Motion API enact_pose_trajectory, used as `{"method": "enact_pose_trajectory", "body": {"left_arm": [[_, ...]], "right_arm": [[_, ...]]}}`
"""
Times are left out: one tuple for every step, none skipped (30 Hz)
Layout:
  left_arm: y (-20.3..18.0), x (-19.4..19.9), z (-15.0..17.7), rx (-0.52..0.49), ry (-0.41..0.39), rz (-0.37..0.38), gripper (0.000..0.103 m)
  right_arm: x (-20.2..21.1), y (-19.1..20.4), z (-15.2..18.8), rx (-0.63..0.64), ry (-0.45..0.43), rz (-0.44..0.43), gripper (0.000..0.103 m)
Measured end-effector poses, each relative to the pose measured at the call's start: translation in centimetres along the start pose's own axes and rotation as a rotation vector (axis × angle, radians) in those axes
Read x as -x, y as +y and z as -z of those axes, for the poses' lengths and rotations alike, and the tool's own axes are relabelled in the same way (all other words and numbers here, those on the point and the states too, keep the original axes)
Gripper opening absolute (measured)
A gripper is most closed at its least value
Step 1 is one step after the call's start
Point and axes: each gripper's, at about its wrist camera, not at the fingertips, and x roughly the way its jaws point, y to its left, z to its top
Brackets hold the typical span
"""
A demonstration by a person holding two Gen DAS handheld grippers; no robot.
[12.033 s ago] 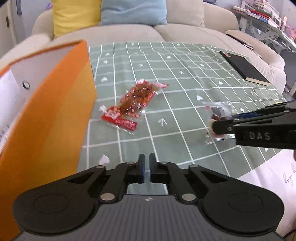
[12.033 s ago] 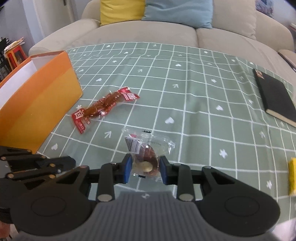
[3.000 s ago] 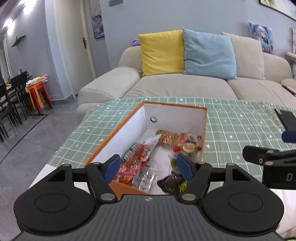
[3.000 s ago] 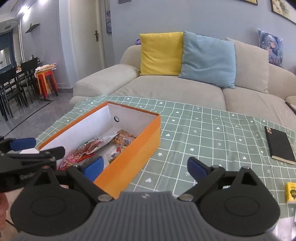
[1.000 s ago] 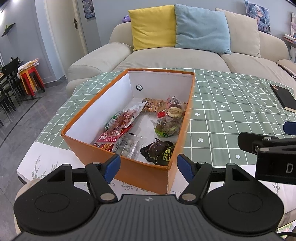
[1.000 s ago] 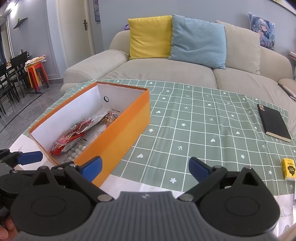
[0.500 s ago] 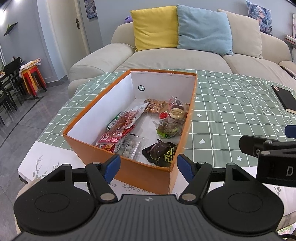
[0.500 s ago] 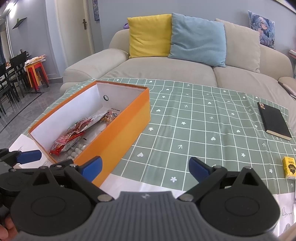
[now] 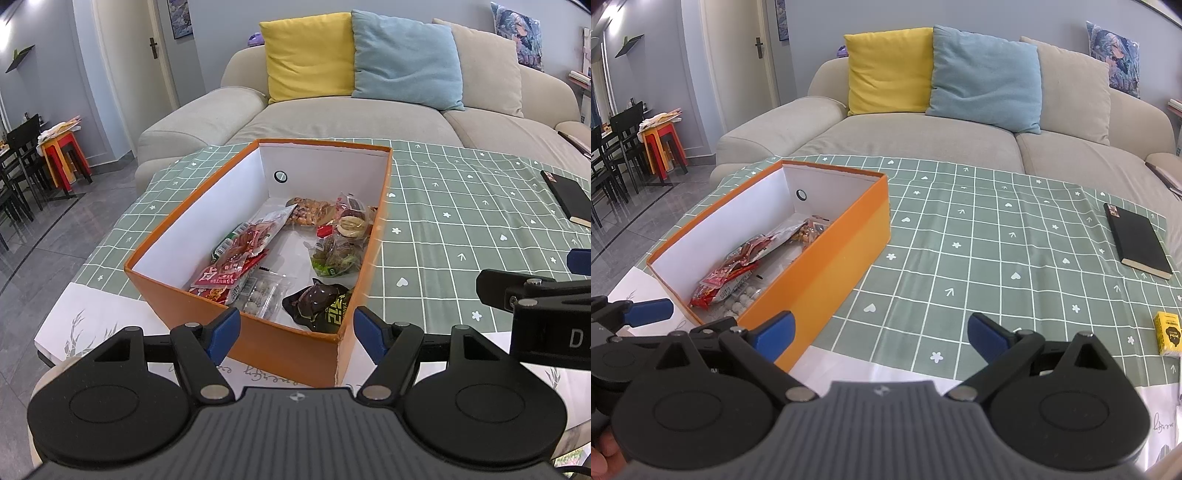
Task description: Organize snacks
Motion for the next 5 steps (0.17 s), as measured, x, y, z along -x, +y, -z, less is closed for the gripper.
{"method": "enact_pose_trajectory", "body": {"left_arm": [[0.02, 0.0, 0.0, 0.001, 0.0, 0.002, 0.082], [0.04, 0.0, 0.01, 0.001, 0.0, 0.003, 0.082], [0.03, -0.01, -0.01, 0.002, 0.001, 0.004, 0.082], [0.0, -0.03, -0.02, 0.002, 0.002, 0.004, 0.082], [0.01, -0.04, -0.02, 0.001, 0.002, 0.005, 0.082]], "right_arm": [[-0.04, -0.07, 0.0, -0.001, 0.001, 0.0, 0.097], [-0.06, -0.06, 0.03, -0.001, 0.002, 0.001, 0.097], [-0.08, -0.05, 0.05, -0.002, 0.003, 0.002, 0.097], [-0.1, -0.06, 0.05, -0.001, 0.003, 0.003, 0.097], [-0.09, -0.06, 0.08, -0.001, 0.004, 0.003, 0.097]]}}
